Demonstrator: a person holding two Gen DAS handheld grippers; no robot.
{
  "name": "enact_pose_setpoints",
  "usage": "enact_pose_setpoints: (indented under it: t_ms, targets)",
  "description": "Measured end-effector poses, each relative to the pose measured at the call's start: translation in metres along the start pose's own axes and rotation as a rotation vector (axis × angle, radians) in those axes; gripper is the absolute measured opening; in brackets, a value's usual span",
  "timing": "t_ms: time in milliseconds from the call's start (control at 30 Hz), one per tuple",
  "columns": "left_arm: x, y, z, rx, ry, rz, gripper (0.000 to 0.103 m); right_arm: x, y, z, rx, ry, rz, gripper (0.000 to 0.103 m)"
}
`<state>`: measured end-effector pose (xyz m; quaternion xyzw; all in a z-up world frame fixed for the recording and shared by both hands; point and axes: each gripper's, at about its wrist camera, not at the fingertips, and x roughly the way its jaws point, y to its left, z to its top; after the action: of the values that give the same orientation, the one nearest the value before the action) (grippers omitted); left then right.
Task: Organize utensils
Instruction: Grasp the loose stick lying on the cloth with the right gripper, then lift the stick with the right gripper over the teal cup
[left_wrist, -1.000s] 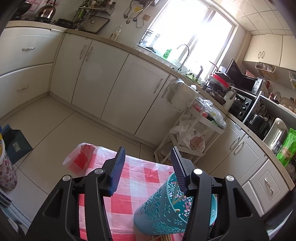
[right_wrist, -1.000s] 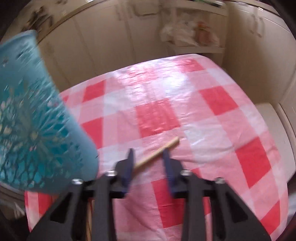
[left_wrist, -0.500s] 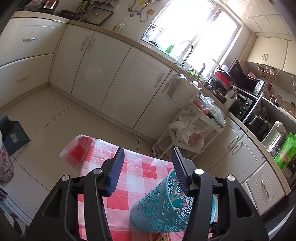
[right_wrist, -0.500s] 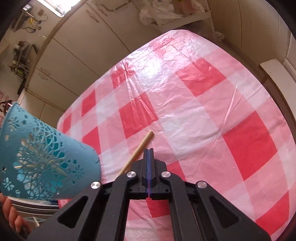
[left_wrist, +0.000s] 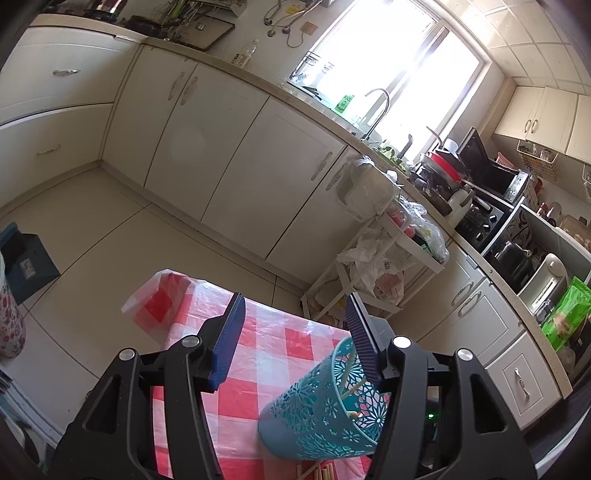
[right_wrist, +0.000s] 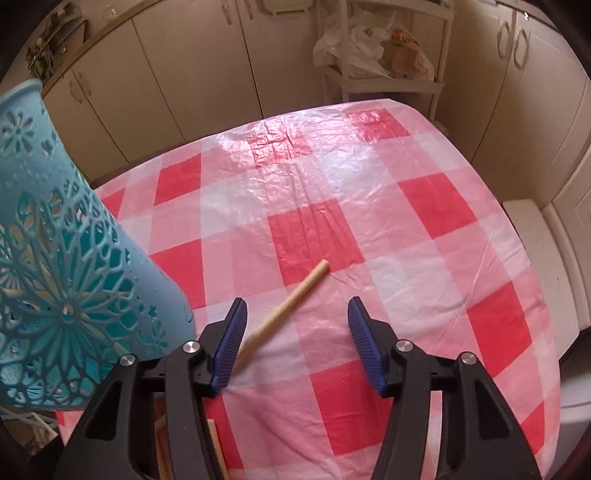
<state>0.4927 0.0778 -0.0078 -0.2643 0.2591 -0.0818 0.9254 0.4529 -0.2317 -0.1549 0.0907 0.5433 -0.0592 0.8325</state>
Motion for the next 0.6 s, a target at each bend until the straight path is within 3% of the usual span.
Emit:
enact_pose_setpoints:
  t_ms: [67,133,267,367,500,600]
  targets:
    - [0.0,0.001,0.0,0.0,0.002,0.0,0.054,0.005,0.01,-0.004,-0.078,-0.002,-0.023,0.047]
    - [-0.001,0.002,0.0,-0.004,0.002,0.001,0.054,0.005,0.012,-0.007,-0.14,-0.002,0.011,0.023]
    - [0.0,0.002,-0.001,-0.007,0.01,0.002,0.054,0.006,0.005,-0.002,-0.19,0.058,0.074,0.006]
    - [0.003,0.002,-0.003,-0.008,0.021,0.002,0.054,0.008,-0.016,0.006,-0.077,0.097,0.195,0.006]
    - [0.006,0.004,-0.004,-0.021,0.036,-0.001,0.054,-0.004,-0.04,0.005,0.063,0.081,0.323,0.006]
    - [0.007,0.005,-0.004,-0.025,0.038,0.003,0.054,-0.012,-0.049,0.0,0.088,0.056,0.337,0.006]
